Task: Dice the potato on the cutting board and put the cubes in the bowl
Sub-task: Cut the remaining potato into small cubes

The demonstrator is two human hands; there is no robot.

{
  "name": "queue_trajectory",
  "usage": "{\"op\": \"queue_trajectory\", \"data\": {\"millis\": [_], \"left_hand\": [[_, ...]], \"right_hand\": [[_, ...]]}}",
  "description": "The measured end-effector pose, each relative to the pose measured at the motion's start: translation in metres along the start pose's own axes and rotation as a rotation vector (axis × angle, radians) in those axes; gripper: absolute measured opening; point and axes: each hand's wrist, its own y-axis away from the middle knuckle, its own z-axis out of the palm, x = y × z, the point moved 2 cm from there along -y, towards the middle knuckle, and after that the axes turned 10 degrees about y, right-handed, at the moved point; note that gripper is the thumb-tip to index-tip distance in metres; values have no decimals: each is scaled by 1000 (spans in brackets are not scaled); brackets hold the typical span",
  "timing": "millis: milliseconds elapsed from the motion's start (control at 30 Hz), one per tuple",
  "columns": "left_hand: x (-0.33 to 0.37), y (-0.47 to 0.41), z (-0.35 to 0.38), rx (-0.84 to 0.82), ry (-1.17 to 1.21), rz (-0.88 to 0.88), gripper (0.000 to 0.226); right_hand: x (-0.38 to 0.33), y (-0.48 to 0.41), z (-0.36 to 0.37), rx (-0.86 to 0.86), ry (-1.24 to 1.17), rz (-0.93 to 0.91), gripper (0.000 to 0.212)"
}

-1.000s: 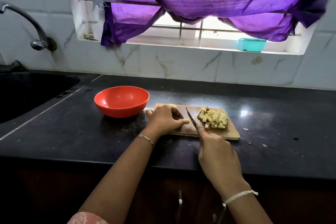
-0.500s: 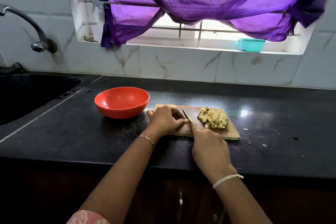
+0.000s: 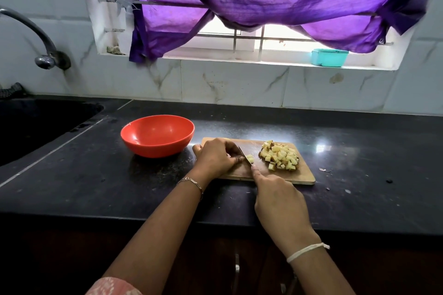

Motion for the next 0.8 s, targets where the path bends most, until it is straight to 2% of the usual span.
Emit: {"op": "queue_trajectory", "data": {"millis": [200,333,467,800], "left_hand": [[0,0,-1,-37,35,-7,17],[-6,-1,-1,-14,81,-15,19],[-6,-1,-4,14,62,-37,19],[-7,-2,-3,5,30,-57,22]], "right_hand": [[5,-9,0,-8,-22,16,57],[8,-3,1,24,-129,70,59],[10,4,0,37,-162,46,59],[3,-1,-1,-26,-52,-12,58]]}}
